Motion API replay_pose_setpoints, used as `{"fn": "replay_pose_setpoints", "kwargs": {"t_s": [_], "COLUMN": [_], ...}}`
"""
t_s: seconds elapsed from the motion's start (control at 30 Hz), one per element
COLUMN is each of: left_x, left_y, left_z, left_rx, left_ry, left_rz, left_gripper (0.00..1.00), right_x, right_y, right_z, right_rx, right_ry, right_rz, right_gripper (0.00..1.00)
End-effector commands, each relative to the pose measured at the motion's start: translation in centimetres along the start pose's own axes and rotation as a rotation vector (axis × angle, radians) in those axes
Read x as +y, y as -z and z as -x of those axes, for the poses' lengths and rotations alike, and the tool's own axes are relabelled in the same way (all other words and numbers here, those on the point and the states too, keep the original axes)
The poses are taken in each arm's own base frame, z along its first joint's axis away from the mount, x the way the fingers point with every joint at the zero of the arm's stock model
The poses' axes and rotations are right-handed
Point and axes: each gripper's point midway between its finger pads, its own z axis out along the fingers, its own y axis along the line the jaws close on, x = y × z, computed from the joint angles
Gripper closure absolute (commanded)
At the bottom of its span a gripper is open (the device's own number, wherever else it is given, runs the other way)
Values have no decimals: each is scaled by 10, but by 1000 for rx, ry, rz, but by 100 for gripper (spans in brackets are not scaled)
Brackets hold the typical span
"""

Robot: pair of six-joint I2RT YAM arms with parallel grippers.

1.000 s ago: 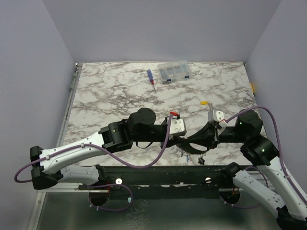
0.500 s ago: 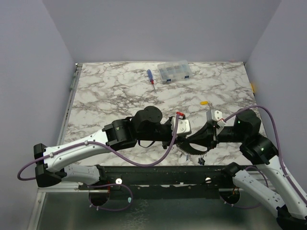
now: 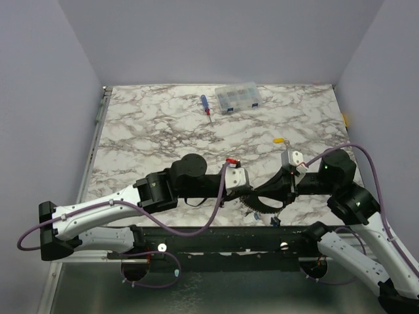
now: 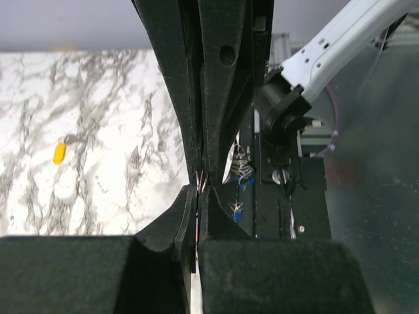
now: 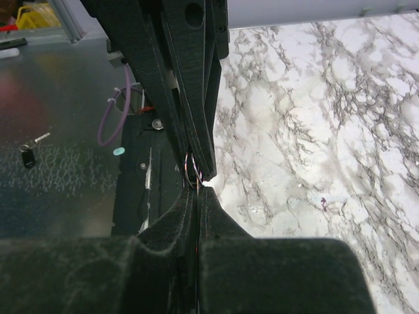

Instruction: Put the keys on the keyring

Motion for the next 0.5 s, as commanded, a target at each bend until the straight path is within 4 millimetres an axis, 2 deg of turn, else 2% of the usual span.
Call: {"fn": "replay_pose_setpoints", "kwargs": {"t_s": [0.0,0.1,0.2,0.33,0.47], "left_x": [-3,-7,-8,-9,-8], "left_y": [23,40,49,41,36], "left_z": [37,51,54,47,42], "left_rx": [-267,-443,-516,-492,-476], "left_ry": [1,-25,-15,-7,6], "left_rz": [24,30,45,32,33], "left_gripper": [100,100,100,100,100], "right_x": [4,9,12,12,14], "right_y": [9,10,11,11,11], "right_z": [28,35,40,45,48], "right_rx": [-82,-116,-121,-106,-105], "right_ry": [117,138,142,128,126], "right_rz": [-26,-17,-4,9,27], "right_gripper": [99,99,99,99,93]}}
